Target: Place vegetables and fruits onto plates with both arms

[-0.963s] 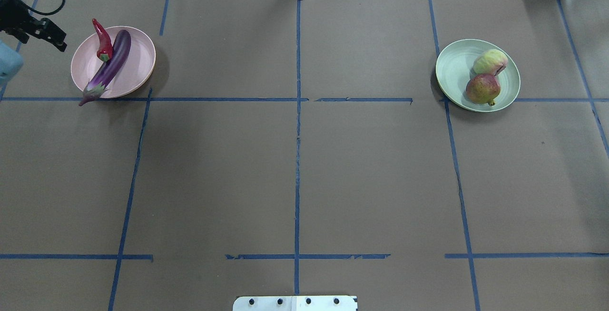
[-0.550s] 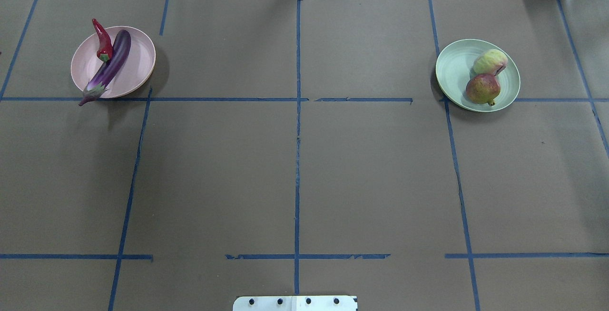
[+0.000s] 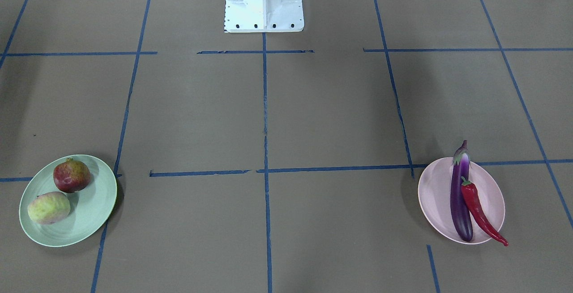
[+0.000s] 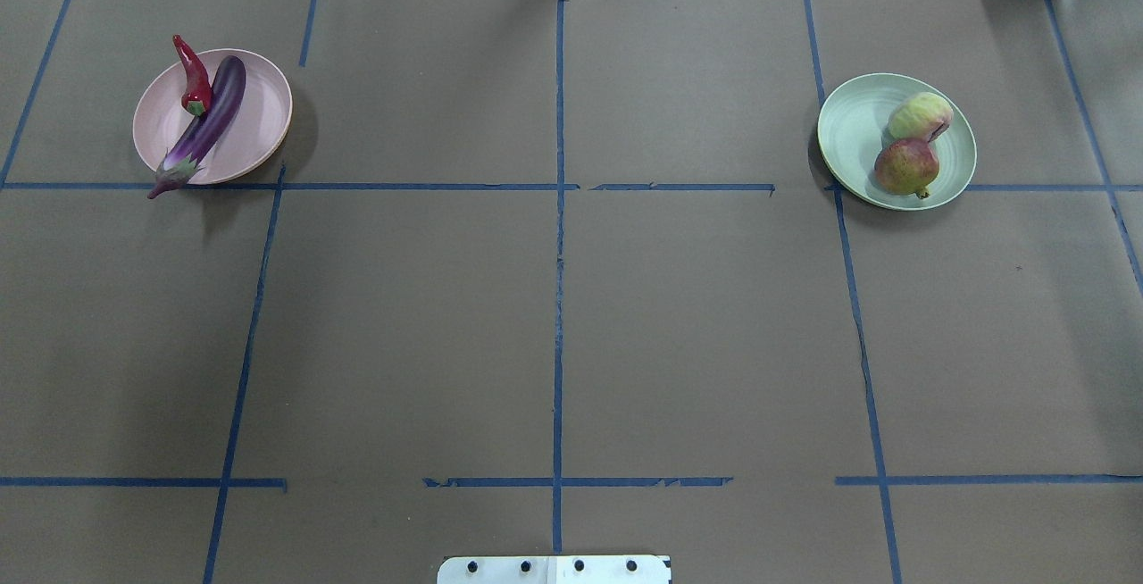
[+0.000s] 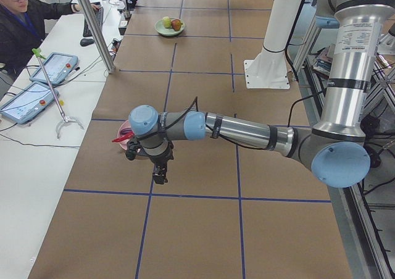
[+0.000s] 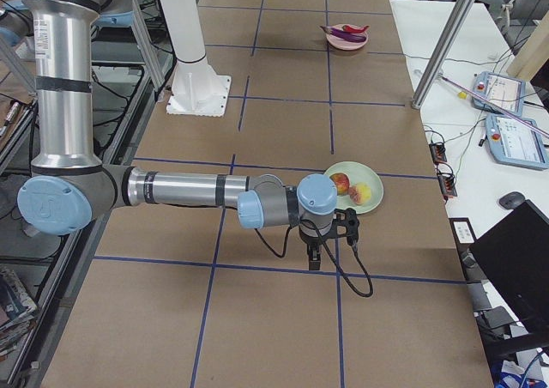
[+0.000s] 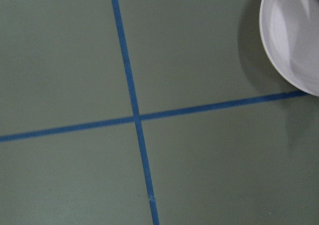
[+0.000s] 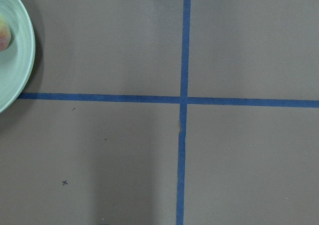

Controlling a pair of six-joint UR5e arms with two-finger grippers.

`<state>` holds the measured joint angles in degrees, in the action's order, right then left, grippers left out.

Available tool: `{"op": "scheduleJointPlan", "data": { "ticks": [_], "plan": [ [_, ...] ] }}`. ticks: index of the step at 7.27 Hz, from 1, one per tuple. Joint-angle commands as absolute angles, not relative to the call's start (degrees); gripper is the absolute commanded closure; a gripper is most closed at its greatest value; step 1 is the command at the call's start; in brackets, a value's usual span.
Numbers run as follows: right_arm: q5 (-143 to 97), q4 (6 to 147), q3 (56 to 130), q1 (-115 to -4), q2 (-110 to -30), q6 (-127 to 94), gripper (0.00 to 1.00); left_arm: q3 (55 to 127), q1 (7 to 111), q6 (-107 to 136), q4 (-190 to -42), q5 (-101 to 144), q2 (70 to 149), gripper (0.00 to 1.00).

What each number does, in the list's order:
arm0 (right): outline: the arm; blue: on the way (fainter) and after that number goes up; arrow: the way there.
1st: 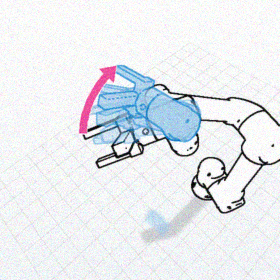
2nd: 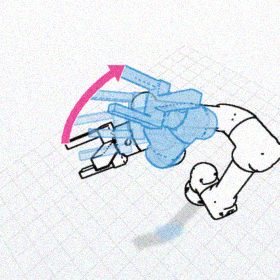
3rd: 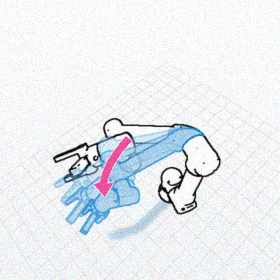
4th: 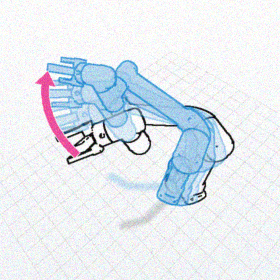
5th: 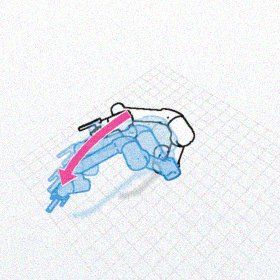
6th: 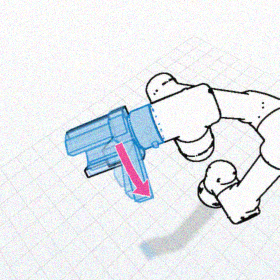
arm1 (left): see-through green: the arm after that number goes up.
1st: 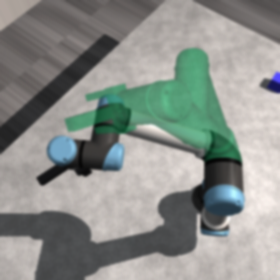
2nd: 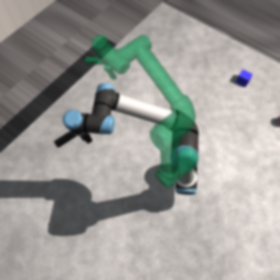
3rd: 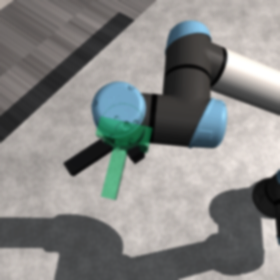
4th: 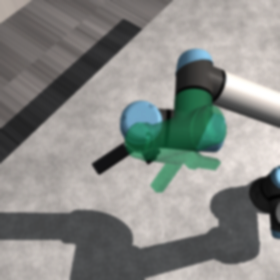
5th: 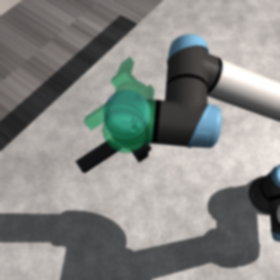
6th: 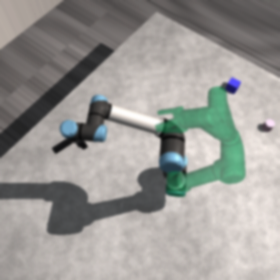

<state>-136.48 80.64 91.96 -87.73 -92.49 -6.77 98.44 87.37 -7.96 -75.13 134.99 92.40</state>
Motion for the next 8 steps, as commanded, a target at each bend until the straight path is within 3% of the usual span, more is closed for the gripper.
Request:
{"op": "scheduleJointPlan", "data": {
  "ticks": [1, 8],
  "plan": [
    [-136.49, 80.68, 92.02, -87.8, -92.55, -6.77, 0.0, 102.39, 87.63, -7.91, -74.88, 134.48, 89.56, 0.0],
    [-136.49, 80.25, 91.93, -87.8, -92.9, -6.77, 0.0, 102.48, 87.71, -7.82, -74.79, 134.03, 88.68, 0.0]
  ]
}}
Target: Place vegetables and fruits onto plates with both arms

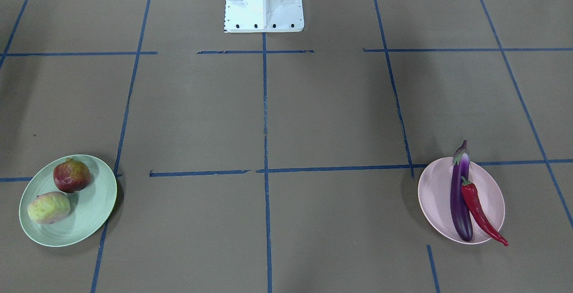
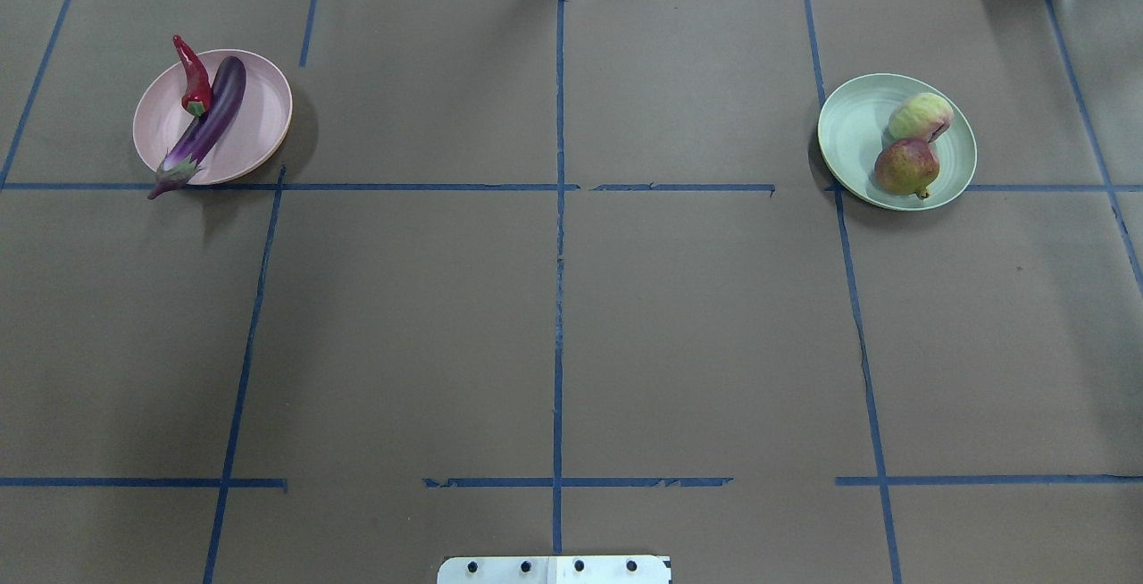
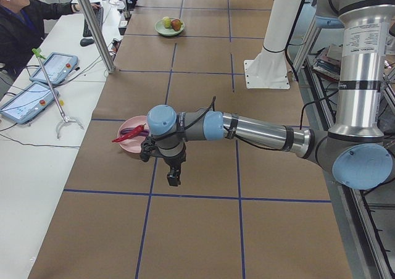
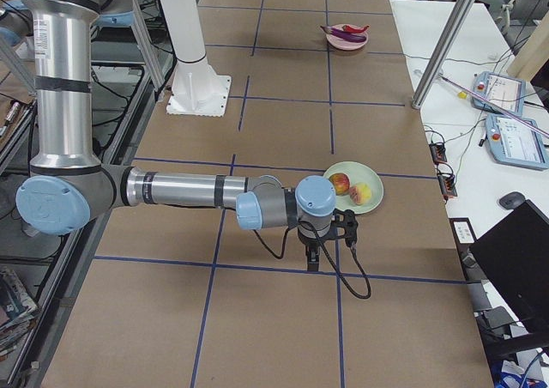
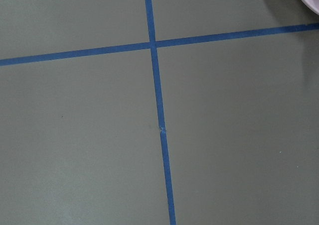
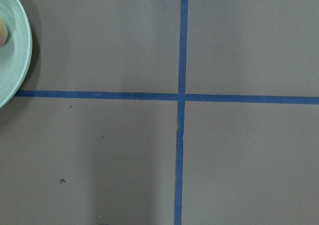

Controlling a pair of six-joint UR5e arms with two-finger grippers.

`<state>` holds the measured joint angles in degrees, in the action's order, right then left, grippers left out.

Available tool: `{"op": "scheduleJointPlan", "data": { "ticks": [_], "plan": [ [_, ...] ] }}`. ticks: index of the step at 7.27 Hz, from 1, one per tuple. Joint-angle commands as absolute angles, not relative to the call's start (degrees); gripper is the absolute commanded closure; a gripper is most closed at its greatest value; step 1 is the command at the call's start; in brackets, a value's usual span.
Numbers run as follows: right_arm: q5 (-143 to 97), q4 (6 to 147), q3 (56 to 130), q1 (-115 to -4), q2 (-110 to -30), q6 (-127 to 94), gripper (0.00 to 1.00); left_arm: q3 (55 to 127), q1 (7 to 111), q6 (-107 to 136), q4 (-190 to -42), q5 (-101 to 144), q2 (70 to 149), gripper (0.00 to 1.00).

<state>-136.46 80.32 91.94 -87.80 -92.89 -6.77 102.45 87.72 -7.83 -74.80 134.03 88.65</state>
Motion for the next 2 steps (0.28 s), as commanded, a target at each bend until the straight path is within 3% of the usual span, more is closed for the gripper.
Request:
{"op": "scheduleJointPlan", "data": {
  "ticks": [1, 2],
  "plan": [
    [-136.49, 80.24, 92.02, -87.8, -92.9, -6.77, 0.0, 102.57, 87.71, -7.82, -74.79, 134.03, 88.59, 0.0],
    [-136.49, 80.24, 92.02, -87.8, -92.9, -6.77, 0.0, 102.48, 87.71, -7.82, -74.79, 134.03, 88.59, 0.0]
  ]
}}
